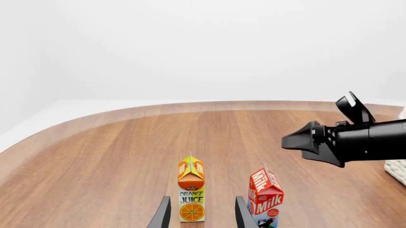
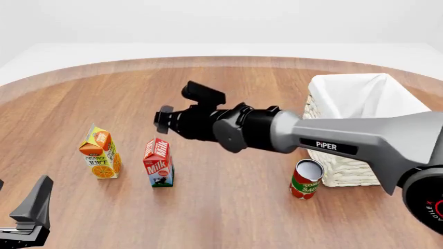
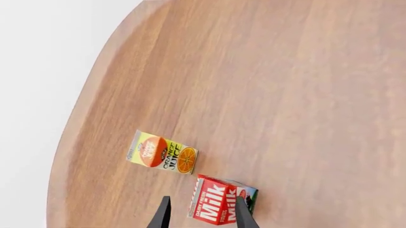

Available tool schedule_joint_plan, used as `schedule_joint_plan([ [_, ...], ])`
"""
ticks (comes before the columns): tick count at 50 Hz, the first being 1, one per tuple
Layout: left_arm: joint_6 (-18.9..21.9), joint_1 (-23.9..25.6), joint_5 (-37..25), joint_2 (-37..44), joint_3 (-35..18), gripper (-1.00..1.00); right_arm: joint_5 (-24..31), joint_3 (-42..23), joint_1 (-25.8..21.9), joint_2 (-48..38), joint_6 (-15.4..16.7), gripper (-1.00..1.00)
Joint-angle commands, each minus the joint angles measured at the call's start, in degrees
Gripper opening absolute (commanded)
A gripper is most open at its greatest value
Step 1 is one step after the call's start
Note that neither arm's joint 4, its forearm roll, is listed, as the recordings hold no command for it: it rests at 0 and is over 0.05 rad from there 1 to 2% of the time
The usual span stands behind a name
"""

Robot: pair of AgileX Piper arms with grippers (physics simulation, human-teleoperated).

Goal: Pick the milk and place it in the basket.

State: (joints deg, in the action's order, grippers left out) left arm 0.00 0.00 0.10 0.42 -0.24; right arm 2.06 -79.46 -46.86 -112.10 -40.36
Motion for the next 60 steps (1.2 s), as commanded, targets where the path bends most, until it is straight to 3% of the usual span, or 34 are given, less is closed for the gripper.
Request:
schedule_joint_plan([
  [1,0.00,0.00,0.00,0.00,0.00,1.00,-0.65,-0.76,-0.50,-1.68,-0.46,1.00],
  [60,0.00,0.00,0.00,0.00,0.00,1.00,-4.36,-0.81,-1.59,-7.23,-2.63,1.00],
])
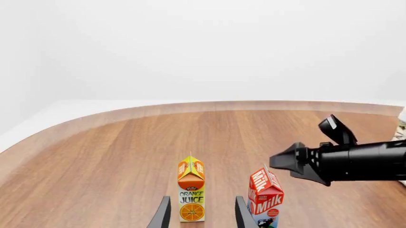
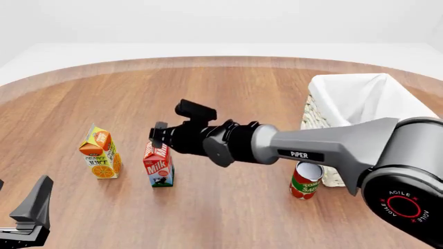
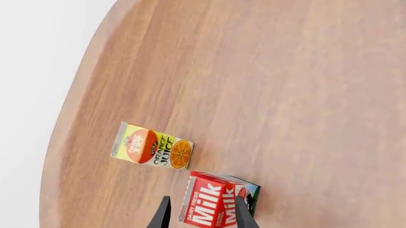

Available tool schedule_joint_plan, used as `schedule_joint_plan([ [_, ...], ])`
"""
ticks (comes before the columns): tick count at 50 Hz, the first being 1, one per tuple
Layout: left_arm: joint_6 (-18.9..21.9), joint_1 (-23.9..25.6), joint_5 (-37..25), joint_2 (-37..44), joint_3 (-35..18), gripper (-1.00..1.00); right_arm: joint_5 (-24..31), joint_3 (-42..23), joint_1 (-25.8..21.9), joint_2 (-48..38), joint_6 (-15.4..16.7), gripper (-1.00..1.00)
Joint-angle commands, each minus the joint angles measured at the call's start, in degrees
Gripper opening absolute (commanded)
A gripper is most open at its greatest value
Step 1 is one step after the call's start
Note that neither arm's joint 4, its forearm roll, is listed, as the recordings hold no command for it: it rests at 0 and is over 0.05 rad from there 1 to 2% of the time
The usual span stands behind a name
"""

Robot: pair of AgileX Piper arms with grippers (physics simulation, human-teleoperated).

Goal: Pick the milk and place it in the basket.

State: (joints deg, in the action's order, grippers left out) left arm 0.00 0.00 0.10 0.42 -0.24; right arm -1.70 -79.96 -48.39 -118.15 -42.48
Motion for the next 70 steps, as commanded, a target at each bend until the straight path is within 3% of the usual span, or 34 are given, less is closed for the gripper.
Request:
schedule_joint_plan([
  [1,0.00,0.00,0.00,0.00,0.00,1.00,-0.52,-0.42,-0.05,-1.30,-0.34,1.00],
  [21,0.00,0.00,0.00,0.00,0.00,1.00,-2.70,0.57,-1.65,-2.84,-1.94,1.00],
  [31,0.00,0.00,0.00,0.00,0.00,1.00,-5.51,2.73,-3.25,-3.47,-4.46,1.00],
  [32,0.00,0.00,0.00,0.00,0.00,1.00,-5.74,2.88,-3.31,-3.59,-4.64,-1.00],
  [50,0.00,0.00,0.00,0.00,0.00,1.00,-6.93,3.54,-3.27,-3.41,-4.97,-1.00],
  [58,0.00,0.00,0.00,0.00,0.00,1.00,-6.68,3.61,-2.55,-0.79,-1.93,-1.00],
  [59,0.00,0.00,0.00,0.00,0.00,1.00,-6.26,3.52,-2.61,-0.08,-0.33,-1.00],
  [70,0.00,0.00,0.00,0.00,0.00,1.00,-6.54,5.41,-2.38,4.03,1.46,-1.00],
])
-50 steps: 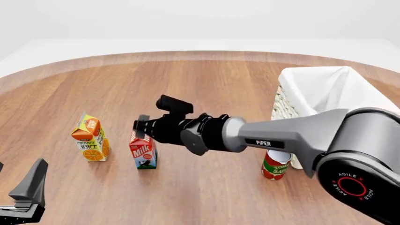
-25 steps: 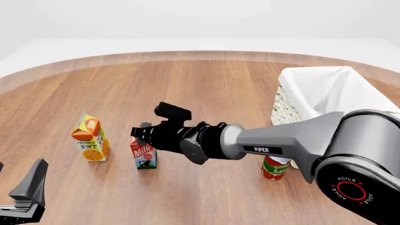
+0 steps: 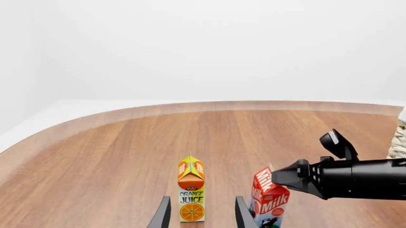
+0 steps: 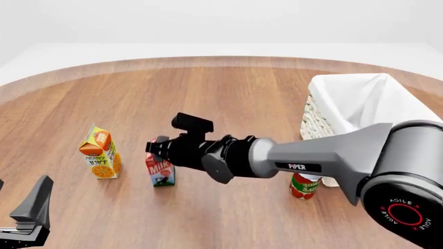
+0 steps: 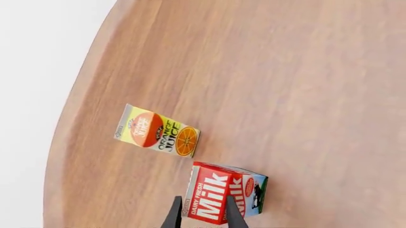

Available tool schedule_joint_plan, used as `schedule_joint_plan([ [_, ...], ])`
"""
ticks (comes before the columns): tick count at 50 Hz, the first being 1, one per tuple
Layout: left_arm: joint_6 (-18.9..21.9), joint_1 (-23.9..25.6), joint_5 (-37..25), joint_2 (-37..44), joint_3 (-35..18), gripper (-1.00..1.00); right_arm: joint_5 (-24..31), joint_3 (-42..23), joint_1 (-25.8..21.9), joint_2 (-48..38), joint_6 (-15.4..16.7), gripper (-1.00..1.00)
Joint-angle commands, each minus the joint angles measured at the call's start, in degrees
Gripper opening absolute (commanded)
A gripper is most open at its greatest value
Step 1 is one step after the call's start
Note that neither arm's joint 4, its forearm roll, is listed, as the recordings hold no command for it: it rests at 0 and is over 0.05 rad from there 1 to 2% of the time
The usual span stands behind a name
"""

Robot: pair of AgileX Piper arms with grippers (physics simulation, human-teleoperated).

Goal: Pick the milk and place it in the basket.

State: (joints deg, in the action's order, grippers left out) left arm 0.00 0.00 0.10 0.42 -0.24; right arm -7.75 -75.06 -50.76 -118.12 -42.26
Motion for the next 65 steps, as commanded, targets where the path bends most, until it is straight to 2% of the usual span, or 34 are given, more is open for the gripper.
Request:
schedule_joint_plan([
  [1,0.00,0.00,0.00,0.00,0.00,1.00,-0.48,0.74,0.10,4.48,1.44,-1.00],
  [17,0.00,0.00,0.00,0.00,0.00,1.00,-1.35,4.92,0.16,11.30,5.38,-1.00],
  [51,0.00,0.00,0.00,0.00,0.00,1.00,-1.88,15.08,0.23,27.03,9.13,-1.00],
  [65,0.00,0.00,0.00,0.00,0.00,1.00,-1.25,18.95,2.31,34.30,11.03,-1.00],
])
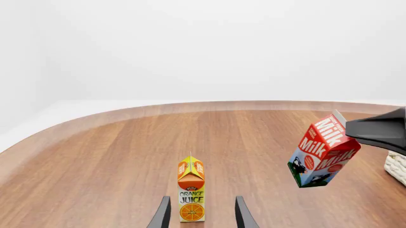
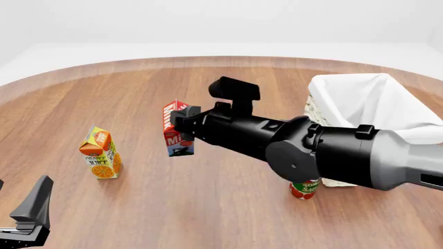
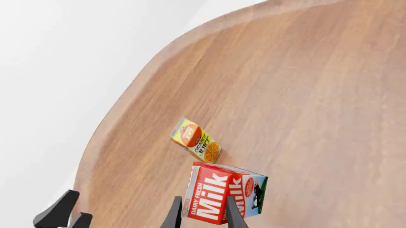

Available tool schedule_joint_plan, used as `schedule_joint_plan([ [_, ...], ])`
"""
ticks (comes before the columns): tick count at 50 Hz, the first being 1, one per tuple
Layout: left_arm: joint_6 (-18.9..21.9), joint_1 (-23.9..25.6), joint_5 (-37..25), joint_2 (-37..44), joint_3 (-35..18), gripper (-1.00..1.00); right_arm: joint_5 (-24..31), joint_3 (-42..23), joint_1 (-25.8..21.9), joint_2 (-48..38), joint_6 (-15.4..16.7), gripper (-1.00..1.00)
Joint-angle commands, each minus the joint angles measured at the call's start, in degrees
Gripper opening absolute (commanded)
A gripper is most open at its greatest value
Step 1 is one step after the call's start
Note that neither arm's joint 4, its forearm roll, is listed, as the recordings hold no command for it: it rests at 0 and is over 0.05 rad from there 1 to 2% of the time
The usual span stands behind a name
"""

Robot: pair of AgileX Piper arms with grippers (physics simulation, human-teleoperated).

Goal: Pick the milk and place it in the basket.

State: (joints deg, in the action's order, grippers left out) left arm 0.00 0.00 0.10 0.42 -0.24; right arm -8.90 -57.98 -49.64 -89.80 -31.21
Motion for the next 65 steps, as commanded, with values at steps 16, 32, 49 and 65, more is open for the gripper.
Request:
schedule_joint_plan([
  [16,0.00,0.00,0.00,0.00,0.00,1.00,2.79,4.75,5.08,14.81,2.51,-1.00],
  [32,0.00,0.00,0.00,0.00,0.00,1.00,5.58,5.70,8.27,21.43,4.81,-1.00],
  [49,0.00,0.00,0.00,0.00,0.00,1.00,10.04,5.77,13.60,29.57,8.03,-1.00],
  [65,0.00,0.00,0.00,0.00,0.00,1.00,13.98,6.22,19.44,36.09,10.21,-1.00],
])
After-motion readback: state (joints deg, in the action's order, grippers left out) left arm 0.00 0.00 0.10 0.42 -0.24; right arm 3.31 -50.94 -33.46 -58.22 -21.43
